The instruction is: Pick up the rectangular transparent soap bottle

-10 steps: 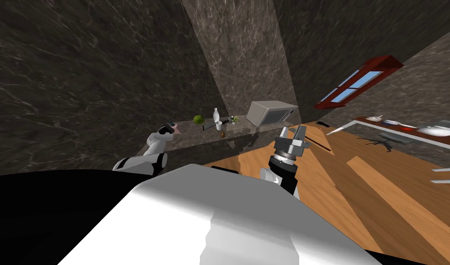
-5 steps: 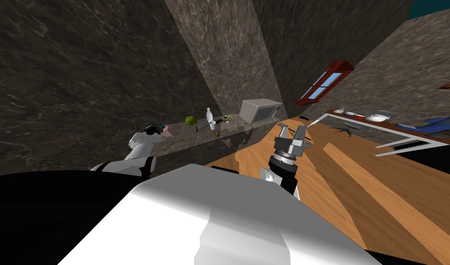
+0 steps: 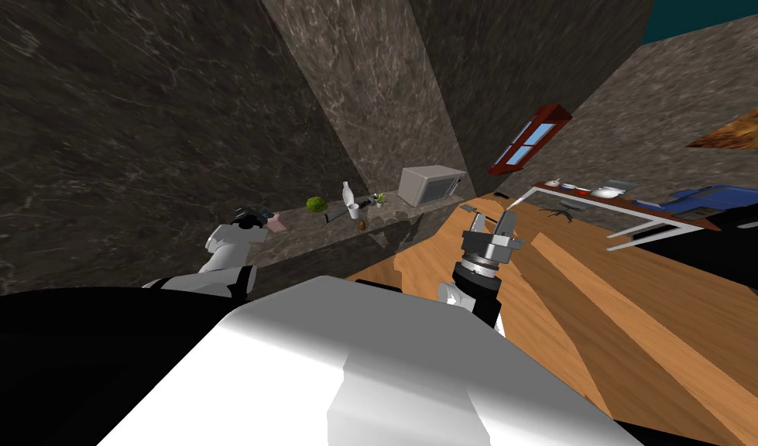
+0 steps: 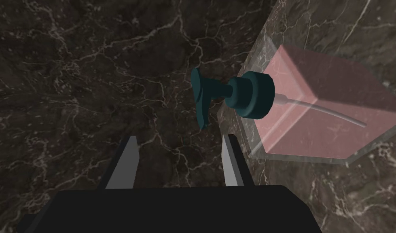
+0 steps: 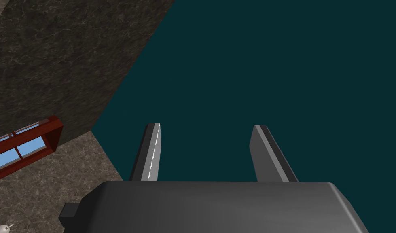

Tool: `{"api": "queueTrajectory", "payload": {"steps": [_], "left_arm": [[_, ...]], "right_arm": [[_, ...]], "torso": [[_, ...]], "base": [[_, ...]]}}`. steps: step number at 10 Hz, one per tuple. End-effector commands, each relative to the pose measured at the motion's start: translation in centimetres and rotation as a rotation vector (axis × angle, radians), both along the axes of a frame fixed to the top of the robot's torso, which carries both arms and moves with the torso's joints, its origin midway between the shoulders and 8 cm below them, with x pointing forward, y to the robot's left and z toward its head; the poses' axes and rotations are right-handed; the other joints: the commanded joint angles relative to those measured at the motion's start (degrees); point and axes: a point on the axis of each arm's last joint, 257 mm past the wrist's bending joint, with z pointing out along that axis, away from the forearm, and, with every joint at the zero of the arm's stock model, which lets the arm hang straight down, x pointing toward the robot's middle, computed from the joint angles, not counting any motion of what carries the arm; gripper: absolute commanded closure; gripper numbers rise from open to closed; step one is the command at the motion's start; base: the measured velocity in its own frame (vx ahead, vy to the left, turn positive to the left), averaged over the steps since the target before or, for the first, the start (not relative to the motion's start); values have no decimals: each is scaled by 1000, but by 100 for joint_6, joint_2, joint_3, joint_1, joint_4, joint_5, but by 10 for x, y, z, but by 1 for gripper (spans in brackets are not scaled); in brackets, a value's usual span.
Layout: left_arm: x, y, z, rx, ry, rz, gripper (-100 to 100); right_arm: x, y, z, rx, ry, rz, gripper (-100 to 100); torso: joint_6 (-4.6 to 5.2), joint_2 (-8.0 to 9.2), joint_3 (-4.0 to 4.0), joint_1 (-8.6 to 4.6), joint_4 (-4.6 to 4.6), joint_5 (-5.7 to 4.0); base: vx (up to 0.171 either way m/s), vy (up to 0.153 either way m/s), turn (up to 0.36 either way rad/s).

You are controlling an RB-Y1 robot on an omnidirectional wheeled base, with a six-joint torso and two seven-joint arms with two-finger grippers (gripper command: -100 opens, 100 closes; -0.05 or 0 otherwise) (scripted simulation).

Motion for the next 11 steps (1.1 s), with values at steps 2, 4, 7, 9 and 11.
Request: {"api": "queueTrajectory", "payload": {"steps": [2,4,7,9,11], "left_arm": [[0,0,0,0,0,0,100],[0,0,0,0,0,0,100],[0,0,0,0,0,0,0],[-19,15,2,2,-1,37,-100],[-31,24,3,2,-1,62,-100]], "right_arm": [[0,0,0,0,0,0,0],[0,0,0,0,0,0,0],[0,0,0,0,0,0,0],[0,0,0,0,0,0,0],[0,0,0,0,0,0,0]], "torso": [[0,-1,0,0,0,0],[0,-1,-1,0,0,0],[0,-1,-1,0,0,0],[6,4,2,10,1,1],[3,5,3,23,1,5]], "base": [[0,0,0],[0,0,0],[0,0,0],[-16,43,-195],[-14,56,-135]]}}
